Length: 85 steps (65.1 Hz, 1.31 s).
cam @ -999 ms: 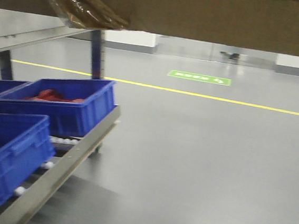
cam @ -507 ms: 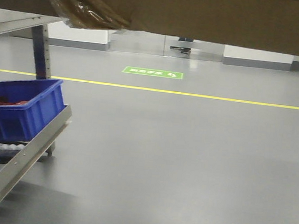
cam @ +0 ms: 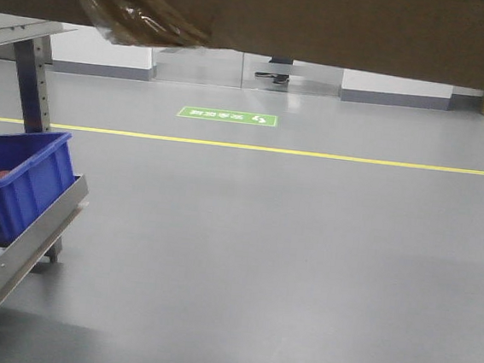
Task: Grab carton from right shelf to conveyor
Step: 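Hold the carton with both grippers while driving toward the red conveyor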
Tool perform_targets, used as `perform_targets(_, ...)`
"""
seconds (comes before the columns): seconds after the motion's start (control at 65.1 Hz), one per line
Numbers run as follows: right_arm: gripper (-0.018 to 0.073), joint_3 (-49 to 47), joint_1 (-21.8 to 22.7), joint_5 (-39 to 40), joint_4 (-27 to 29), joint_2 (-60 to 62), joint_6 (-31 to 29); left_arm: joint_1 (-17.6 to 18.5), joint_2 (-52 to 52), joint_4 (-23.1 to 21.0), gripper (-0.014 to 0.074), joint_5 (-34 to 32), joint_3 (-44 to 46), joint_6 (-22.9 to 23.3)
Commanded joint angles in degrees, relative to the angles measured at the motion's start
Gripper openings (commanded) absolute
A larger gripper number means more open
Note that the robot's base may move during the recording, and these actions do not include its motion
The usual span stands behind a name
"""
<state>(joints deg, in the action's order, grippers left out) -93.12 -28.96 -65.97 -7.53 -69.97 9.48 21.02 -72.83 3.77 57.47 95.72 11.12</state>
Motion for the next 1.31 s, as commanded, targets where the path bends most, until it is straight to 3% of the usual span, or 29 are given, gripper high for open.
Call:
perform_targets(0.0,-0.0067,-0.15,0.25,0.92,-1.68,0.91,-1.41,-0.05,0.92,0.76,-0.0010,-3.44,0.48,-0.42)
perform_targets(1.291,-0.0067,-0.15,0.25,0.92,-1.68,0.91,-1.41,-0.05,0.92,1.13,-0.0010,-3.54,0.48,-0.42)
